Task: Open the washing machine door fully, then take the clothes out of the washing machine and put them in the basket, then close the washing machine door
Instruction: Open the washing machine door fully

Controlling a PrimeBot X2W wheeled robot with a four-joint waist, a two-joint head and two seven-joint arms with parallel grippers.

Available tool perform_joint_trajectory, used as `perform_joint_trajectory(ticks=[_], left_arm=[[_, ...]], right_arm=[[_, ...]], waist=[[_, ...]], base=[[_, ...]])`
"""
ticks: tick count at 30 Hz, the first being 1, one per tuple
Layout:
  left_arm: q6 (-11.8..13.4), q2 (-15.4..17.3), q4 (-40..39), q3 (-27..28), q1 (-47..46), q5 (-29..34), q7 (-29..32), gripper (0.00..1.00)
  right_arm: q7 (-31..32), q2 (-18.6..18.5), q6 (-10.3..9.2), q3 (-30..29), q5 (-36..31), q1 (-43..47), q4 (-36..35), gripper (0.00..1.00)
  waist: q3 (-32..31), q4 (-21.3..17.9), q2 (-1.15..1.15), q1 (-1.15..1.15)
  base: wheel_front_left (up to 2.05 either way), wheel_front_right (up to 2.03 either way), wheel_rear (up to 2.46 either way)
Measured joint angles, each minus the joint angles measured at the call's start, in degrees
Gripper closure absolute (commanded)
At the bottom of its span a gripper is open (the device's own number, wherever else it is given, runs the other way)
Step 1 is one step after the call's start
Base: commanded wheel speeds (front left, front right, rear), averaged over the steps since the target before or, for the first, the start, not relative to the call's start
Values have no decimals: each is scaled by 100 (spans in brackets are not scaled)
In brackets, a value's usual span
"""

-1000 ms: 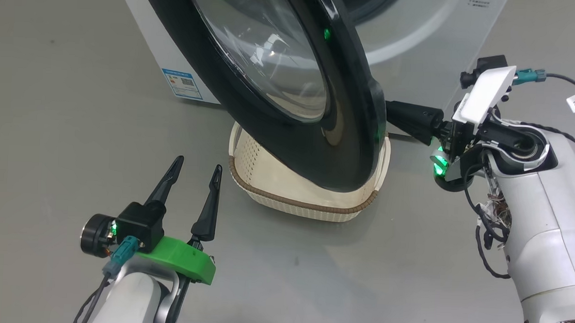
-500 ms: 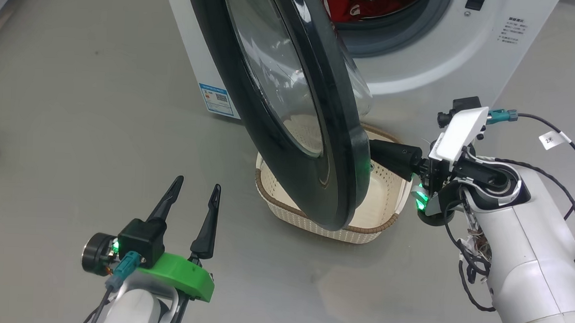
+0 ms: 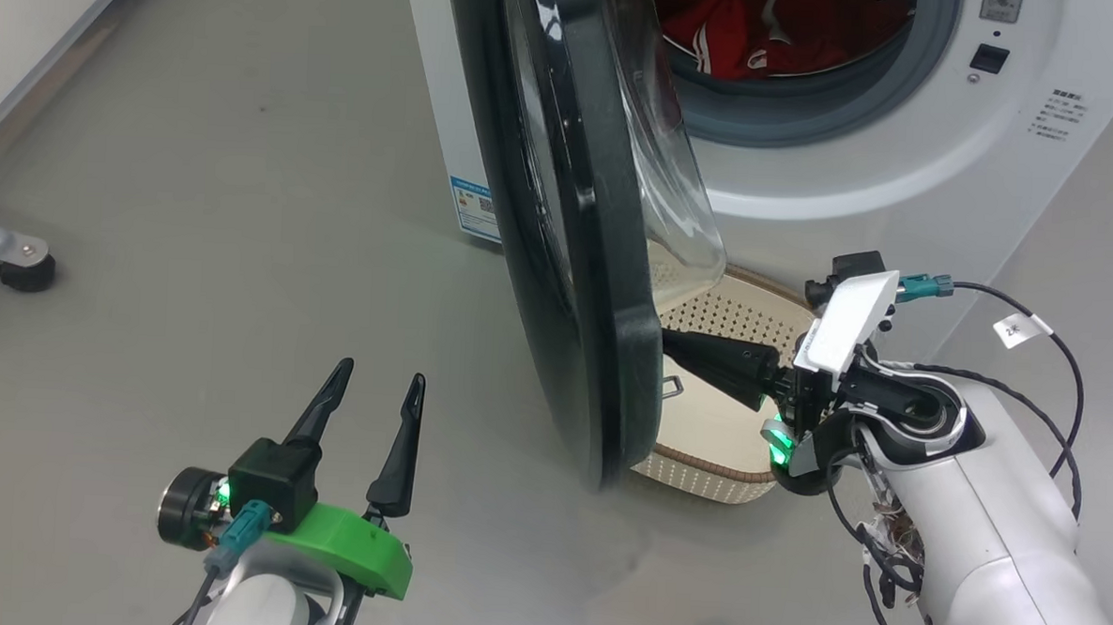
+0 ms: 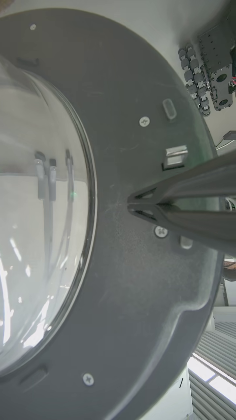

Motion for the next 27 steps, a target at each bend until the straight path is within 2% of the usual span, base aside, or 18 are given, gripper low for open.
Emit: perform_joint_trajectory(ticks=[9, 14, 27], left_arm=[[0, 7, -1, 47, 42, 41, 0, 0], [0, 15, -14, 96, 68, 57, 0, 0], [0, 16, -80, 198, 97, 57, 0, 0]], right_arm=[[-233, 5, 0, 587, 623, 186, -343, 100], [-382, 15, 1, 857, 749, 194, -459, 100], [-954, 24, 1, 1044, 899, 282, -578, 100]], waist=[[-71, 203, 0, 0], [-70, 245, 0, 0], [-34, 275, 0, 0]], base=[[0, 0, 0], [0, 0, 0], [0, 0, 0]])
